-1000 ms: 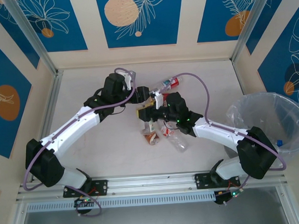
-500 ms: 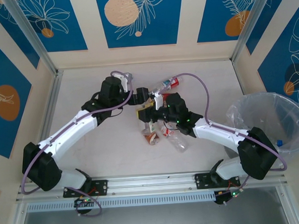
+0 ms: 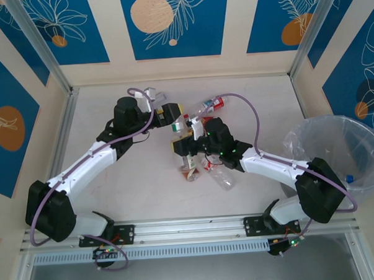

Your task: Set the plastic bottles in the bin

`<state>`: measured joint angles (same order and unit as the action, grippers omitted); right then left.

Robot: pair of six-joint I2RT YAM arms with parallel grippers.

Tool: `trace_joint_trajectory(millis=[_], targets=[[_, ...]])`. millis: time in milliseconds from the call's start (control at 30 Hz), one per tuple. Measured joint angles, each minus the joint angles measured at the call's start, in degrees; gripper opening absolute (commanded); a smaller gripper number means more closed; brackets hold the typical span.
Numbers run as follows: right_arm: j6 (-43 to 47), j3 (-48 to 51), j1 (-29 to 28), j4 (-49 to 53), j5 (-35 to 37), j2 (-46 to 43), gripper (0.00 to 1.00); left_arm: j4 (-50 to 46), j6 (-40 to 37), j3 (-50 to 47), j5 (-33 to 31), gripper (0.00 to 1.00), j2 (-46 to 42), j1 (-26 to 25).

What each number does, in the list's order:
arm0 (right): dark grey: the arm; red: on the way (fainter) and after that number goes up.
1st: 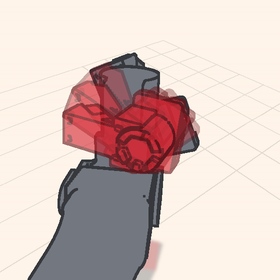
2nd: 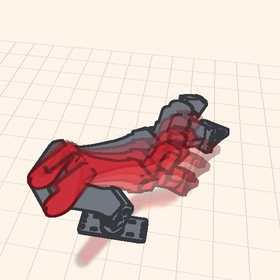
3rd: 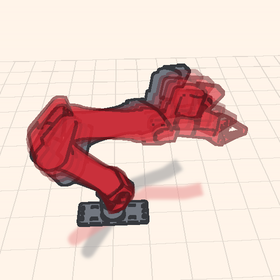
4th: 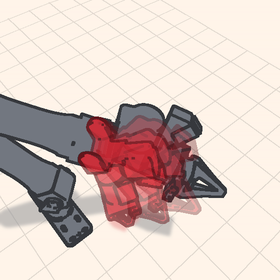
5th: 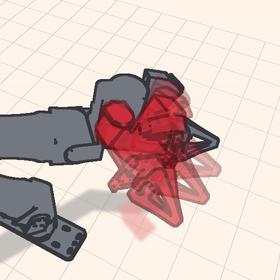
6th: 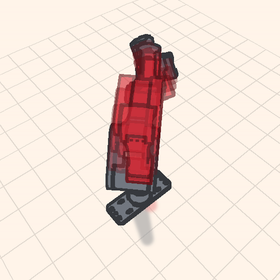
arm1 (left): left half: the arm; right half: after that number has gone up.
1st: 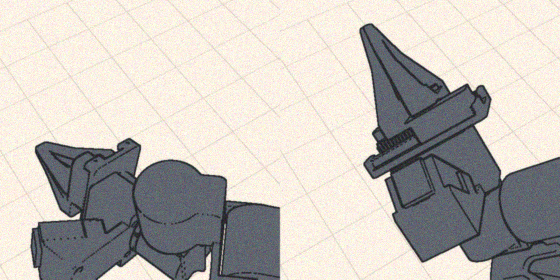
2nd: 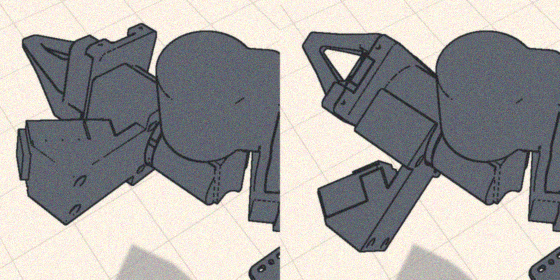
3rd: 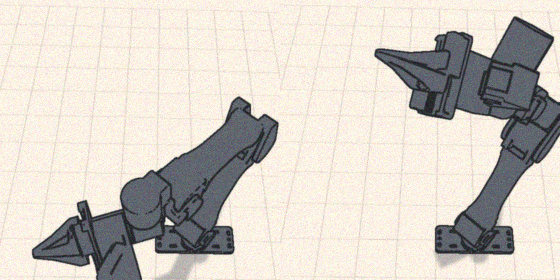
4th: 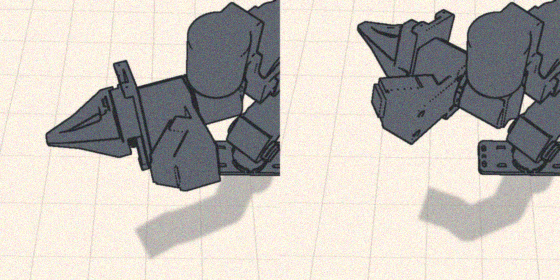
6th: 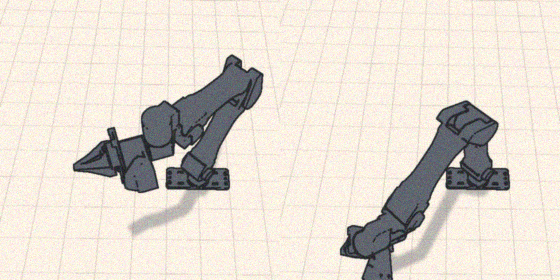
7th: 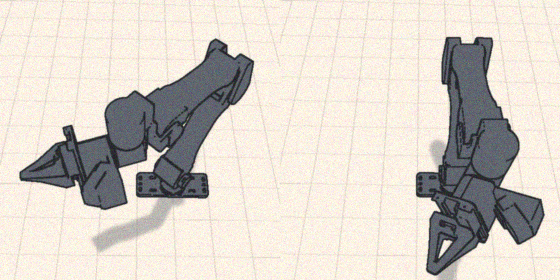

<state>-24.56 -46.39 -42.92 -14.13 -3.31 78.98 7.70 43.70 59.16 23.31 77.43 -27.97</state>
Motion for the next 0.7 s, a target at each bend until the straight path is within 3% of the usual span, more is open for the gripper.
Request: trace_joint_trajectory(millis=[700], targets=[[4.8,-1.3,3.0,13.2,6.1,-12.1,0.51,-12.6,1.5,-1.2,-17.8,0.99,-0.7,0.4]])
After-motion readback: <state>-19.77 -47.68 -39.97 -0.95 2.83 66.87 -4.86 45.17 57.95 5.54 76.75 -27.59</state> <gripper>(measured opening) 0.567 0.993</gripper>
